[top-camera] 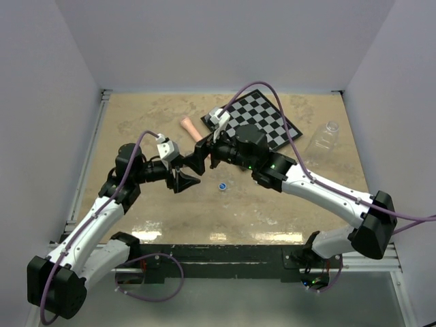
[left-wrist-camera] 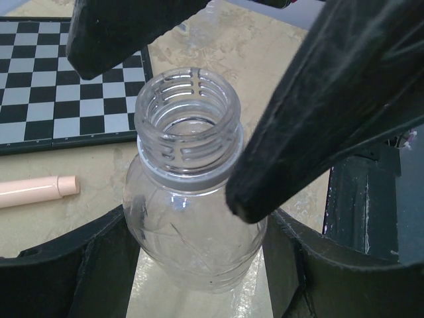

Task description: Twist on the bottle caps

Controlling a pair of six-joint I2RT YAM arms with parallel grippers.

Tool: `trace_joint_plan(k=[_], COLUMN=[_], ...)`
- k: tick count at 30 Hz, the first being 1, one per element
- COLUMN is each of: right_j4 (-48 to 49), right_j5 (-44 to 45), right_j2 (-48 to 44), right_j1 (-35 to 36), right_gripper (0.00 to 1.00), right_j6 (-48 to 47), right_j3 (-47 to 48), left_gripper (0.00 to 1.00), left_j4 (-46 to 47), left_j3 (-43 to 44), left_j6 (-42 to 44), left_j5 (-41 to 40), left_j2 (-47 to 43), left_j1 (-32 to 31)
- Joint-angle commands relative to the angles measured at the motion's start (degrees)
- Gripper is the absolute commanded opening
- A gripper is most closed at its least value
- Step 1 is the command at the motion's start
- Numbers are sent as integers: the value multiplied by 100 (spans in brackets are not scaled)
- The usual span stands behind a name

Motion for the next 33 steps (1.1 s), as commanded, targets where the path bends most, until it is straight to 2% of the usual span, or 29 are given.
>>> trace_joint_plan(k=[1,19,20,24,27,29,31,33], right_j4=[45,-26,-43,18,220,474,711,975], right_j5=[180,268,286,295,277,260,259,277], right_j2=[-36,131,140,70,-114,-308,-536,-721], right_j1=[79,299,299,299,299,299,299,299], right_gripper=[86,65,63,40,24,18,15,15], right_j6=[44,-35,-35,-9,79,193,342,492], right_j3=[150,53,53,35,-78,-210,-377,-526], left_gripper=[54,54,54,56,63,72,87,96], left_j4=[160,213,221,256,327,406,520,599], left_j3=[-13,-13,-13,-30,-74,-118,-153,-188], left_j6=[105,70,70,78,61,52,8,-18], left_j5=[39,39,30,30,-31,-75,-110,-172], left_j2=[-97,-158,-167,-246,-334,-387,-457,-501], left_j1=[-55,-55,-55,-55,-55,-55,-55,-55])
